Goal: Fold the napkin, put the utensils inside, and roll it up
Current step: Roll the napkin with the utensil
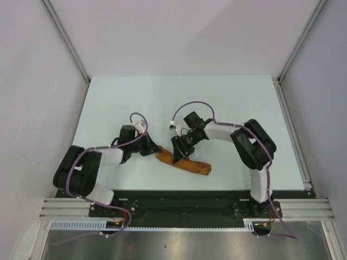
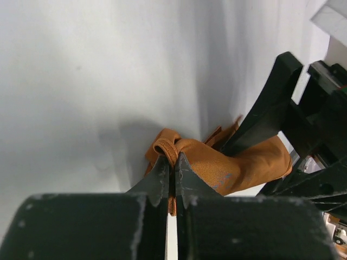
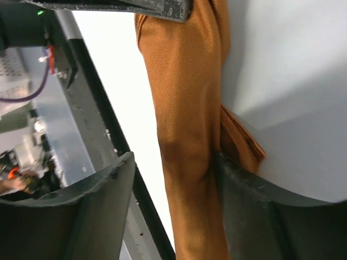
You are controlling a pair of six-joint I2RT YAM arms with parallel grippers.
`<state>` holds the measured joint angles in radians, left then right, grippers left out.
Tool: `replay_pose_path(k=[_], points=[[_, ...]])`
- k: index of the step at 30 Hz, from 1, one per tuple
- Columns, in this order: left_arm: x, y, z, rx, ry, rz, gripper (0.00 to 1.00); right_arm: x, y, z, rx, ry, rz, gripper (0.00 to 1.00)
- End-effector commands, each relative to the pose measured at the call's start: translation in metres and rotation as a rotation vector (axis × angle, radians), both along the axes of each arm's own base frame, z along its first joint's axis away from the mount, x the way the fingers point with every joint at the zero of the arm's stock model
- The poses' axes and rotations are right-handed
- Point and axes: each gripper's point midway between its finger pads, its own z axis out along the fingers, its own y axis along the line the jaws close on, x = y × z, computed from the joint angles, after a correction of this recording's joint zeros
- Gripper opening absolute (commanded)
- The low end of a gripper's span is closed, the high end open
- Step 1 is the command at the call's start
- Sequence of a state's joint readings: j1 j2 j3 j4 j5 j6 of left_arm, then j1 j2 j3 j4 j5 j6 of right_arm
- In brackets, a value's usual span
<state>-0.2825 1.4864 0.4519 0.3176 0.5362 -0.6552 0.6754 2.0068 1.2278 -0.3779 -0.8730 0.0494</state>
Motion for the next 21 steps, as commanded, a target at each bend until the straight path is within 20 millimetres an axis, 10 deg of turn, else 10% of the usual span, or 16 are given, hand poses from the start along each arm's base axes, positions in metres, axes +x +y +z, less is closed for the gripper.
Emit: replay_pose_path(k=[1,10,21], points=[[0.014,-0.007,0.008,-0.005,-0.023,-0.031,0.0,0.034,-0.013,0.028,-0.09,-0.182,-0.111,0.69],[0.017,-0.007,0.002,0.018,0.002,-0.045,0.0,0.055,-0.016,0.089,-0.103,-0.726,-0.259,0.77],[0.022,-0.009,-0.001,0.018,0.012,-0.05,0.0,0.018,-0.008,0.062,-0.271,-1.11,-0.107,0.79]])
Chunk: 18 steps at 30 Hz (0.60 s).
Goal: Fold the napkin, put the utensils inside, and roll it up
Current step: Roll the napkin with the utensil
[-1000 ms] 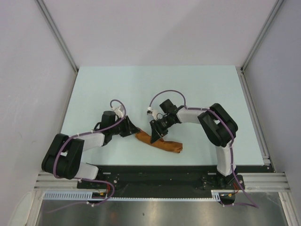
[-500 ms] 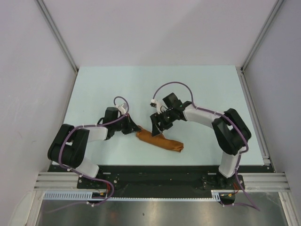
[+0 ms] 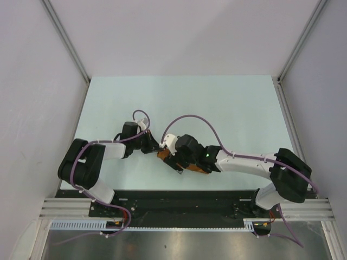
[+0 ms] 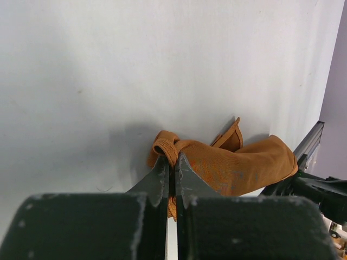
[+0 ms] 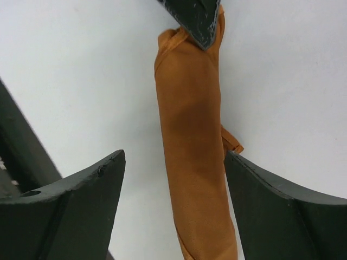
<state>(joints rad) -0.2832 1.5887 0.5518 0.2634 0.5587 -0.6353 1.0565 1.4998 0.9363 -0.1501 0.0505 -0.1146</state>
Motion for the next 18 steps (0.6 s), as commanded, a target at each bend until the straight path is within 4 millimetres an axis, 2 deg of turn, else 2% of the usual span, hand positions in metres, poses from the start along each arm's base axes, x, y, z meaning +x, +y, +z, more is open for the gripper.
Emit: replay_pose_path(k=[1,6,12,18], points=[[0.01,-0.003,0.006,0.006,-0.036,-0.021,0.0,0.023,-0.004,-0.005,-0.087,-0.171,-0.049,0.79],[0.011,-0.003,0.005,0.009,-0.031,-0.022,0.0,0.024,0.001,-0.028,-0.155,-0.184,-0.02,0.79],[0.015,-0.004,0.005,0.01,-0.03,-0.021,0.0,0.02,0.004,-0.045,-0.185,-0.144,0.023,0.78],[0.02,-0.006,0.006,0.011,-0.03,-0.024,0.0,0.025,0.001,-0.059,-0.2,-0.076,0.012,0.75]])
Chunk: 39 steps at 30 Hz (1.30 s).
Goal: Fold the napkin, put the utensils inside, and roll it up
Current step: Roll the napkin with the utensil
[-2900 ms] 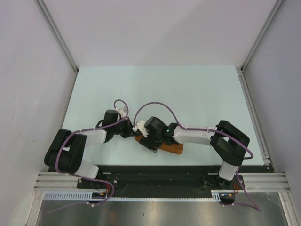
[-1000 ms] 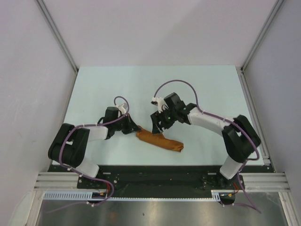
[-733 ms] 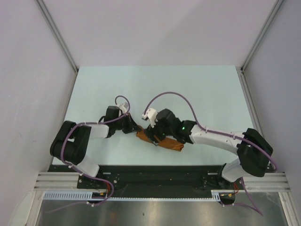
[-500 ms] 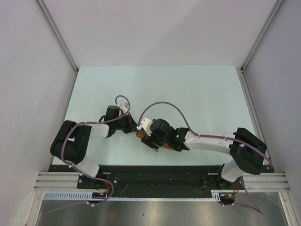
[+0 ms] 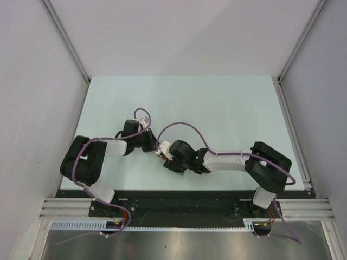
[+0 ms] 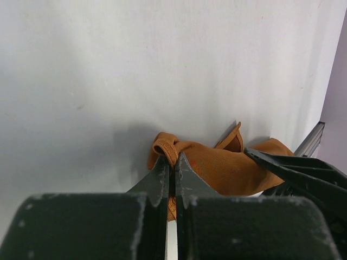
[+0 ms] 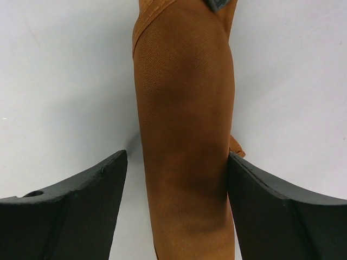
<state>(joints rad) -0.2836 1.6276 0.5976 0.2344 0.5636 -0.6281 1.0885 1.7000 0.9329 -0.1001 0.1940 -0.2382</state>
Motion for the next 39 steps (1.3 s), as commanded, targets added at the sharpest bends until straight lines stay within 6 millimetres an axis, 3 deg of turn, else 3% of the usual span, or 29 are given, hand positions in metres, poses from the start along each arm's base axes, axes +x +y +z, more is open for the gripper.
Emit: replay_pose_path(k=[1,3,6,9,12,13,19,24,28,35,39], points=[[0.013,-0.003,0.006,0.006,-0.046,-0.017,0.0,0.014,0.009,0.006,0.039,0.022,-0.017,0.74],[0.014,-0.004,0.007,0.004,-0.046,-0.017,0.02,0.014,0.008,0.003,0.04,0.046,-0.018,0.73],[0.016,-0.005,0.009,-0.003,-0.051,-0.017,0.14,0.016,0.005,-0.002,0.043,0.095,-0.029,0.7],[0.023,-0.006,0.014,-0.009,-0.064,-0.012,0.37,0.018,0.003,-0.006,0.053,0.152,-0.042,0.67],[0.031,-0.006,0.02,-0.004,-0.075,0.001,0.51,0.015,0.003,-0.012,0.047,0.203,-0.03,0.63],[0.032,-0.006,0.022,-0.003,-0.078,0.007,0.61,0.014,0.004,-0.012,0.05,0.211,-0.027,0.59],[0.053,0.018,0.046,0.043,-0.14,0.113,0.82,0.007,0.002,-0.022,0.082,0.354,-0.034,0.49],[0.062,0.061,0.056,0.057,-0.166,0.259,0.91,0.003,-0.002,-0.027,0.122,0.458,-0.046,0.48],[0.061,0.085,0.081,0.076,-0.245,0.34,0.95,0.004,0.0,-0.024,0.189,0.559,-0.067,0.49],[0.049,0.096,0.111,0.104,-0.31,0.365,0.97,-0.004,0.002,-0.032,0.182,0.679,-0.059,0.49],[0.044,0.099,0.117,0.109,-0.325,0.372,0.99,-0.01,0.003,-0.036,0.183,0.737,-0.066,0.49]])
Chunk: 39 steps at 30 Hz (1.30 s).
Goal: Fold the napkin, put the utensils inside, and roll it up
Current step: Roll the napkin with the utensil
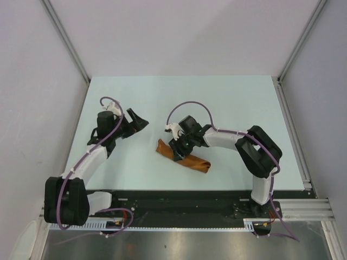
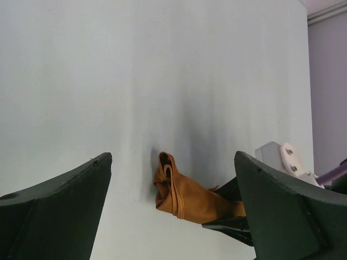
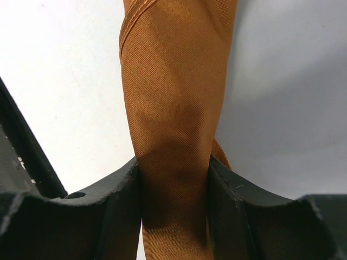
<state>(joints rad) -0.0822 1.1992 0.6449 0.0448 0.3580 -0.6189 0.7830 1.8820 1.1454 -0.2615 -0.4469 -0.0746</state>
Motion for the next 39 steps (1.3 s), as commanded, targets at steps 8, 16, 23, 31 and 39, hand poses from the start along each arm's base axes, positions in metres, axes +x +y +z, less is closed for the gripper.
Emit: replay_pose_path(k=[8,16,23,31,39], points=[[-0.017,0.009,-0.005,0.023,0.016,0.009,0.99,-0.036,-0.005,-0.036,-0.014,0.269,-0.027,0.49],[-0.022,-0.004,-0.014,-0.014,-0.004,-0.08,0.98,-0.022,-0.01,-0.036,0.064,0.359,-0.088,0.49],[-0.038,-0.04,-0.047,-0.066,0.052,-0.195,0.88,-0.017,-0.014,-0.046,0.086,0.444,-0.105,0.49],[-0.03,-0.082,-0.06,-0.092,0.086,-0.296,0.69,-0.01,-0.02,-0.055,0.094,0.489,-0.13,0.48],[-0.025,-0.094,-0.077,-0.103,0.133,-0.312,0.31,-0.006,-0.024,-0.054,0.077,0.481,-0.133,0.5]])
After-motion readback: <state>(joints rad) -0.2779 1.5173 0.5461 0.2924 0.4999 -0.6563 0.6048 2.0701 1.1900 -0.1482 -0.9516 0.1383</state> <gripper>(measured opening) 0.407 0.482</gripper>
